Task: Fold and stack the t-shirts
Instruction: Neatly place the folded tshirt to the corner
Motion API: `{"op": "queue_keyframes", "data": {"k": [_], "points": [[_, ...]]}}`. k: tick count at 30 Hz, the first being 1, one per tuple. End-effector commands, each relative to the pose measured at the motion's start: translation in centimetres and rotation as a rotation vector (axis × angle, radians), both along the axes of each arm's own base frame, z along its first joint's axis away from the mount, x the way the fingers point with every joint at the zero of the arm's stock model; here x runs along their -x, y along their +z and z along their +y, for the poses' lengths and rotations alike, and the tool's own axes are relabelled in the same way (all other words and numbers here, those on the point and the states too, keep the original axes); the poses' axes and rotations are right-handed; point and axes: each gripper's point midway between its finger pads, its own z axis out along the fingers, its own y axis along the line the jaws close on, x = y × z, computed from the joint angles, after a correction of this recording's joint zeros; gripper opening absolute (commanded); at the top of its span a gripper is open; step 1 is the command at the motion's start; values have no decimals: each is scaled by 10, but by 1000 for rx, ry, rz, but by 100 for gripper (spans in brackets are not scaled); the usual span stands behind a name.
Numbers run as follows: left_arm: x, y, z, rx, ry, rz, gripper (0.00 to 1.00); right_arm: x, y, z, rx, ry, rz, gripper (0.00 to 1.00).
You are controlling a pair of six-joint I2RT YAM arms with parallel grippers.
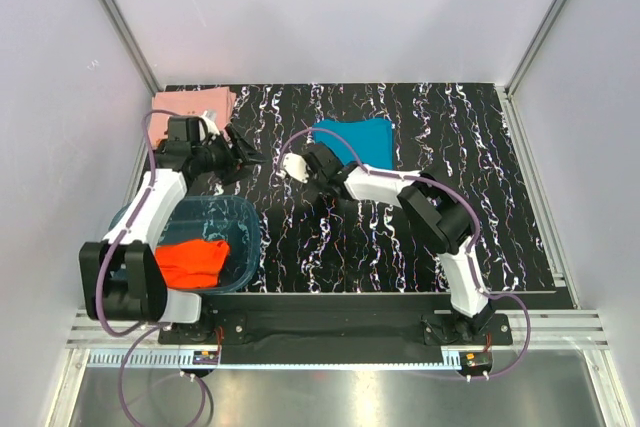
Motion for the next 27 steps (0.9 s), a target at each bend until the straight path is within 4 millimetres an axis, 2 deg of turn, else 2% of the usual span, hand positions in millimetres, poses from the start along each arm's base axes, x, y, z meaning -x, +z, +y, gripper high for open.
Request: {"op": "queue_keyframes", "data": {"k": [1,2,3,8,9,13,15,16,20,27], "points": [[-16,9,-16,129,-56,-31,71,-7,33,5,-86,-29,-3,0],[-19,-2,-20,156,-60,6,72,-8,40,5,-99,-37,-5,0],[-23,-5,-23,201,-49,36,72,-9,49,5,-115,-41,-14,0],[-50,-4,-39,299,-43,51,82,-9,72,2,-175,-59,-6,0],[-61,-5,-41,307,-36,66,82,-10,79,0,-187,-66,-13,0],[-81,-11,-57,337,-31,115,85,-11,94,-1,-234,-79,-15,0],[-86,-15,-67,366,-21,152,88,-10,97,-1,-253,-78,-7,0],[-92,-21,-71,376,-15,158,95,-12,98,-3,-267,-79,0,0],[-101,-33,-94,431,-3,221,96,-12,96,-5,-289,-91,22,0],[-111,-65,-112,423,53,316,97,-16,109,-7,-325,-108,14,0]]}}
